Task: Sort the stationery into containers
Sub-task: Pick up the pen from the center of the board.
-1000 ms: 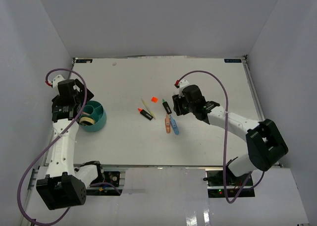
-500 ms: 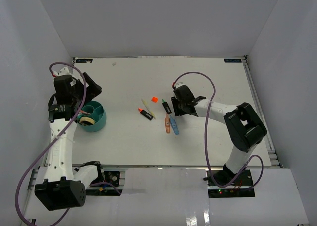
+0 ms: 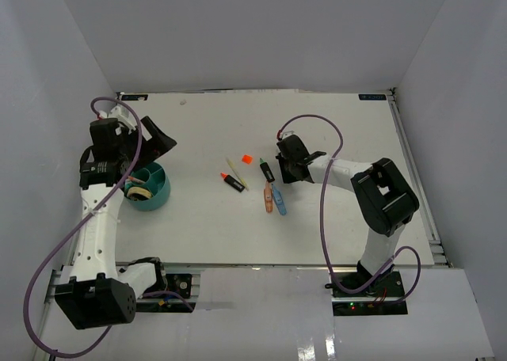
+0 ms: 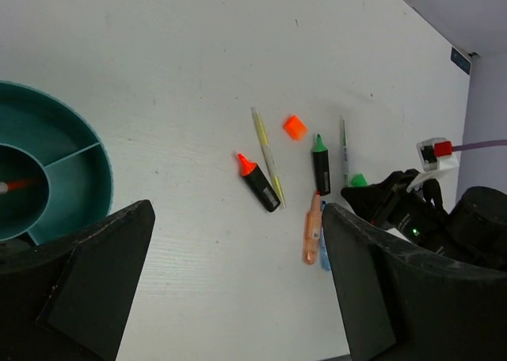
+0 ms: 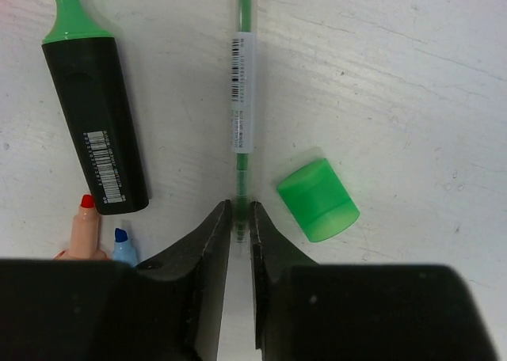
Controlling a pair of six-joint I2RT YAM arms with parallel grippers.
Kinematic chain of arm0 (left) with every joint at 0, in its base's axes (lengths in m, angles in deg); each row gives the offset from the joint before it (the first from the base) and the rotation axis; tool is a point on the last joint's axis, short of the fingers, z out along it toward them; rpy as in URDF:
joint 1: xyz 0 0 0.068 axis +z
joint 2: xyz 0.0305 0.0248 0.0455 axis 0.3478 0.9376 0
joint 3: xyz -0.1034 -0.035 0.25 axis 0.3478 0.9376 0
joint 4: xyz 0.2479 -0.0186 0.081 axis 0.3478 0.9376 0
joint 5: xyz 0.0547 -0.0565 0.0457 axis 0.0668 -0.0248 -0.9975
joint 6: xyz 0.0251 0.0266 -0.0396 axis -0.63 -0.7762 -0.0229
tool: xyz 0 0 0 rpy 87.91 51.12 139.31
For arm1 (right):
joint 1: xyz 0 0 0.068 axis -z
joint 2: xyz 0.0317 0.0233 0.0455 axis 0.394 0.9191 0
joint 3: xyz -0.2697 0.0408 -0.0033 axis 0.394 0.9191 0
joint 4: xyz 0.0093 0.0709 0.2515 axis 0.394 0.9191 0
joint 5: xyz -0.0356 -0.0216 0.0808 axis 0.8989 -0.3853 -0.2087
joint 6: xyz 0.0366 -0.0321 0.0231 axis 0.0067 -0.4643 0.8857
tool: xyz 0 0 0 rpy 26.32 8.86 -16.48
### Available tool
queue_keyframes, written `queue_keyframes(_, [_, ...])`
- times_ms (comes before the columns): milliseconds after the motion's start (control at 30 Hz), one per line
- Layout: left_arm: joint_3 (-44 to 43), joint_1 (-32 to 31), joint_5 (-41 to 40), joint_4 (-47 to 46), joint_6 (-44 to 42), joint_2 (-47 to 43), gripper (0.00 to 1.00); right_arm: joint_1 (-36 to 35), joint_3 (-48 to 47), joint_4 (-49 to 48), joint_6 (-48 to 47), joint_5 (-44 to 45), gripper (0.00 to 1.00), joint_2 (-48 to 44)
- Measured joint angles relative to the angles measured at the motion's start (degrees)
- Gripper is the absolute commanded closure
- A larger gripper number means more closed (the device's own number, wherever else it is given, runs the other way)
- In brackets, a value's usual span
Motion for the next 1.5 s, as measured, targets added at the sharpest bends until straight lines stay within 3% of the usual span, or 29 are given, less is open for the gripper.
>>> queue_keyframes(300, [0.00,-3.58,9.60,-1.18,4.00,2.05,0.02,-0.17,3.58,-0.72,-2.27,-0.15,0.91,-5.99])
queue_keyframes(633, [-2.62,-22.36,8.98,-5.38,10.78,9.14,0.02,-4.50,12.87,-8.04,-5.40,-6.58,0.91,-27.52])
queue_keyframes(933, [-11.32,-31.71,4.66,-7.61,13.27,17.22,0.02,-7.74,18.58,-15.37,-5.60,-15.91,0.91,-37.40])
queue_keyframes(1267, [-14.47,-34.56,2.71,-7.91,14.32,23.45,0.29,-10.12,20.20,-20.06,-5.62,-20.24,0.91,-39.01])
queue_keyframes(1367, [-14.47,-35.15,2.43,-7.78,14.40,24.59,0.43,-10.29,20.70,-20.83,-5.60,-20.68,0.91,-39.23])
queue_keyframes(1500, [-14.60,-35.52,2.03,-7.74,14.38,24.74,0.75,-10.29,20.70,-21.66,-5.60,-20.96,0.91,-39.23])
